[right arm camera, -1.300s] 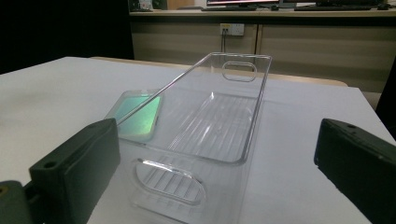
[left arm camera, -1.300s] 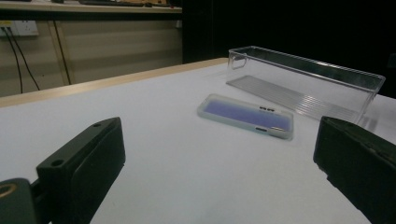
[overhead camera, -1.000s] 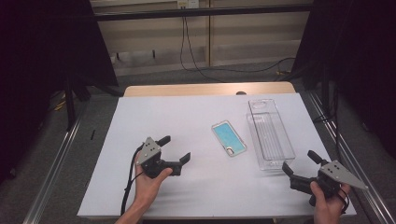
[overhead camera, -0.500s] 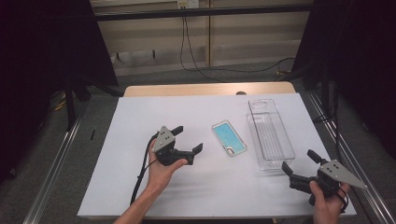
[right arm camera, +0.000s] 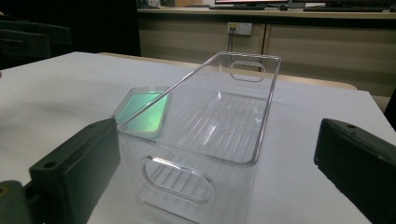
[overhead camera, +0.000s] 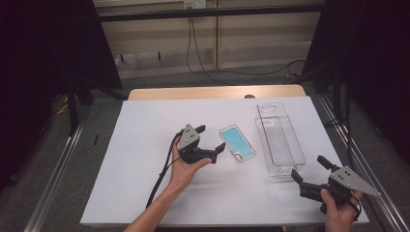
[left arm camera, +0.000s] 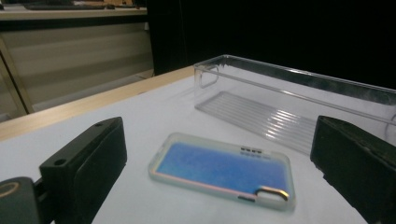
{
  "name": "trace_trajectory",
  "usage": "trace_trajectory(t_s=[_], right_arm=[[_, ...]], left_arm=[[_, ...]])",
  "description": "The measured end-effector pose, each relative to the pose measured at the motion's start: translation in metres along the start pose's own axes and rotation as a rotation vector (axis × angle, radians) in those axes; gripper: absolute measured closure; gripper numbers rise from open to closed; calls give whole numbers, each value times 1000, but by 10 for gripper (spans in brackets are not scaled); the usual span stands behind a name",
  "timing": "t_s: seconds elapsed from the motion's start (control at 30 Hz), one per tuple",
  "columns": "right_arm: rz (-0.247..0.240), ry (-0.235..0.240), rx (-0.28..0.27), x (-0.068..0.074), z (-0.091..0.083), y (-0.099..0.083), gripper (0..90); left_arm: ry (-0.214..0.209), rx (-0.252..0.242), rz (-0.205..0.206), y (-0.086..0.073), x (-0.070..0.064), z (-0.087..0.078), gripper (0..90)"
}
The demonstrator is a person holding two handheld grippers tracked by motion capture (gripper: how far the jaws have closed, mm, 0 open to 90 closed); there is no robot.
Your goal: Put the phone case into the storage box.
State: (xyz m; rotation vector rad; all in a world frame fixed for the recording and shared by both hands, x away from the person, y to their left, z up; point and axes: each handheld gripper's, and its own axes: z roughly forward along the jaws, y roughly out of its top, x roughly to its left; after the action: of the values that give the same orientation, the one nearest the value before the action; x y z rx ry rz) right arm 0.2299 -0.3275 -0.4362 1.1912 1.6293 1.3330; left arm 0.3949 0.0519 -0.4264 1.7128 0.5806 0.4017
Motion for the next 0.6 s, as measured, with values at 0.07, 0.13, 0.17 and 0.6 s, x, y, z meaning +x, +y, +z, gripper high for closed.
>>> trace_trajectory(t_s=[0.07, 0.13, 0.17, 0.6], right_arm=[[1, 0, -1, 0, -1, 0, 0], [4, -2, -2, 0, -1, 0, 0], [4, -1, -1, 0, -1, 0, 0], [2, 5, -5, 0, -3, -1, 0]], left_arm=[[-6, -2, 5, 2, 1, 7, 36], [-12, 3, 2, 2, 1, 14, 36], [-12, 3, 2, 2, 1, 14, 35], [-10, 4, 19, 13, 3, 51, 44]])
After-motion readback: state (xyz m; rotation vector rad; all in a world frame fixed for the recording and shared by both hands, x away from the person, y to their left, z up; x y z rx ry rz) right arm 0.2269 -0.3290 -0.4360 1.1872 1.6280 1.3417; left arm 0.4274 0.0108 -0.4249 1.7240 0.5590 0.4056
